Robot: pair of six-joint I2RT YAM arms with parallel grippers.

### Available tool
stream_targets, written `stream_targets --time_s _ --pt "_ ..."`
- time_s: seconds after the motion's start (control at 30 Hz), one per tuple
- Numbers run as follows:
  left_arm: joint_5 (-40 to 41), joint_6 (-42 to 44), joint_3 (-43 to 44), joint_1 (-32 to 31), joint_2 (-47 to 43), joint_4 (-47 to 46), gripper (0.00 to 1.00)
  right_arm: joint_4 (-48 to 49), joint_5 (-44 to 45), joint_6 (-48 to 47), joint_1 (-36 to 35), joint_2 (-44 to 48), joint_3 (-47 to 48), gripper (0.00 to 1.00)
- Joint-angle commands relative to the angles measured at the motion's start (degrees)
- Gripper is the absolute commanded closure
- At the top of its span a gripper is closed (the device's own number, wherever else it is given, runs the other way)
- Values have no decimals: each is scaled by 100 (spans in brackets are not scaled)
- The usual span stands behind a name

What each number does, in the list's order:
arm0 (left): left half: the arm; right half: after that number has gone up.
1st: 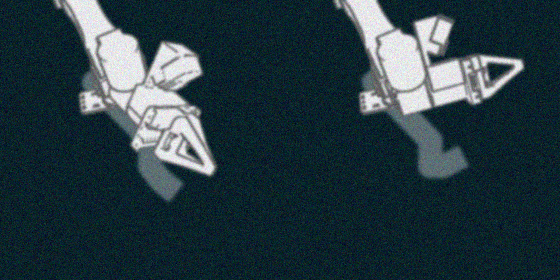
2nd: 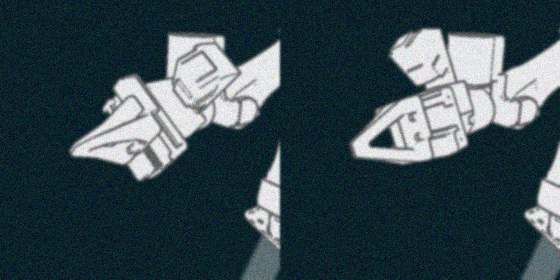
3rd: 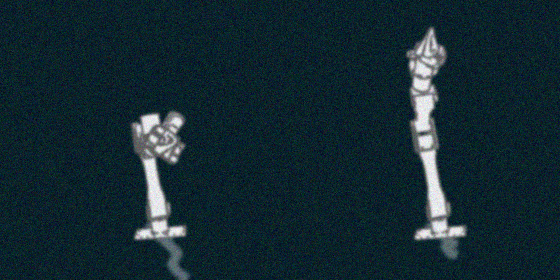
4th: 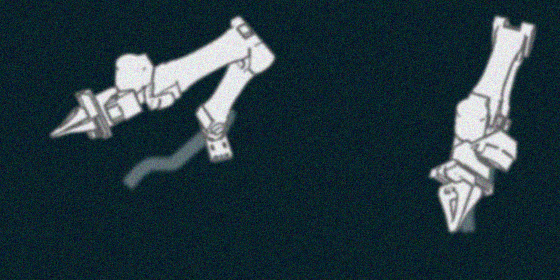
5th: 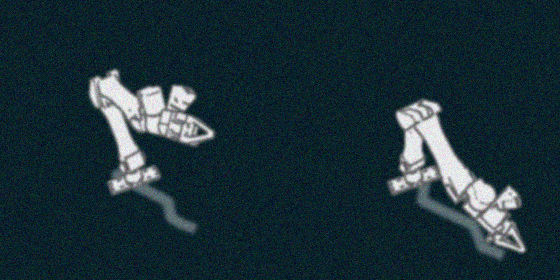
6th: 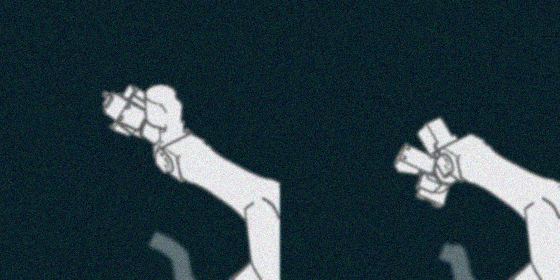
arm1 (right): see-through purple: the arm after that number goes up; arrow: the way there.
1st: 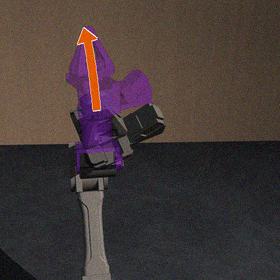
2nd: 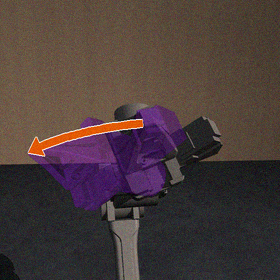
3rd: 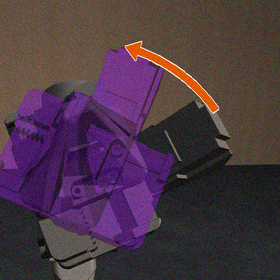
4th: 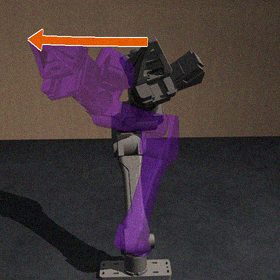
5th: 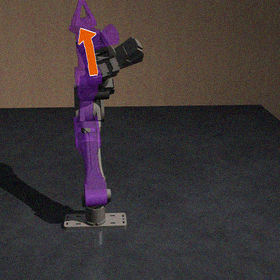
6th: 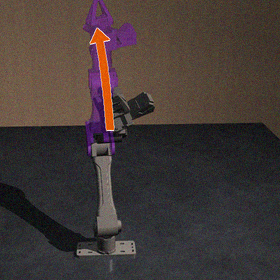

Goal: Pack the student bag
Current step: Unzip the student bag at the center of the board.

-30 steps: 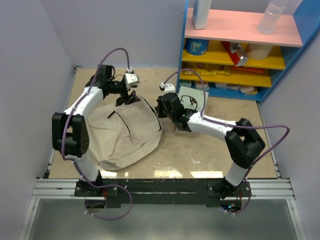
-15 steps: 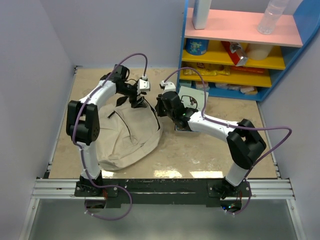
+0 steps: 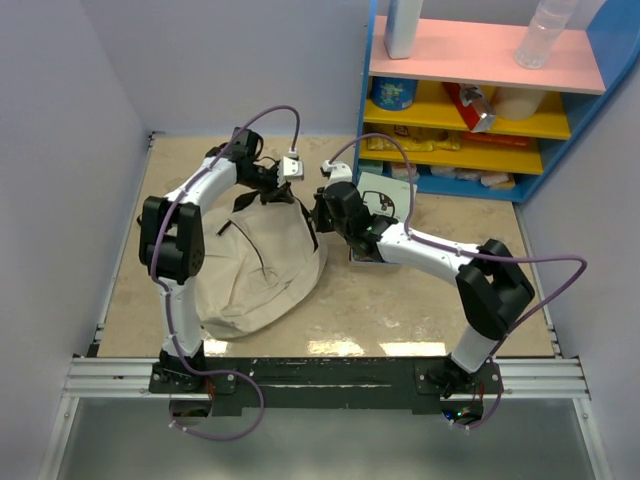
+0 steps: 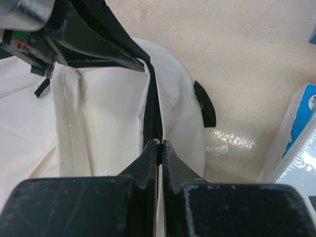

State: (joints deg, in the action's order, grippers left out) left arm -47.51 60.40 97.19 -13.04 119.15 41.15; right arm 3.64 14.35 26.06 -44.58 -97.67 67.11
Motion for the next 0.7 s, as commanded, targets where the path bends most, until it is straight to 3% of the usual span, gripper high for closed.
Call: stream_targets --time_s 0.0,0.33,0.67 --pt "531 -327 187 64 29 -678 100 67 244 -14 -7 591 -154 100" --pt "1436 -740 99 293 -41 -1170 100 84 279 4 -33 1021 -1094 100" --pt "1447 -1242 546 820 -24 -846 100 -65 586 241 -596 697 -1253 100"
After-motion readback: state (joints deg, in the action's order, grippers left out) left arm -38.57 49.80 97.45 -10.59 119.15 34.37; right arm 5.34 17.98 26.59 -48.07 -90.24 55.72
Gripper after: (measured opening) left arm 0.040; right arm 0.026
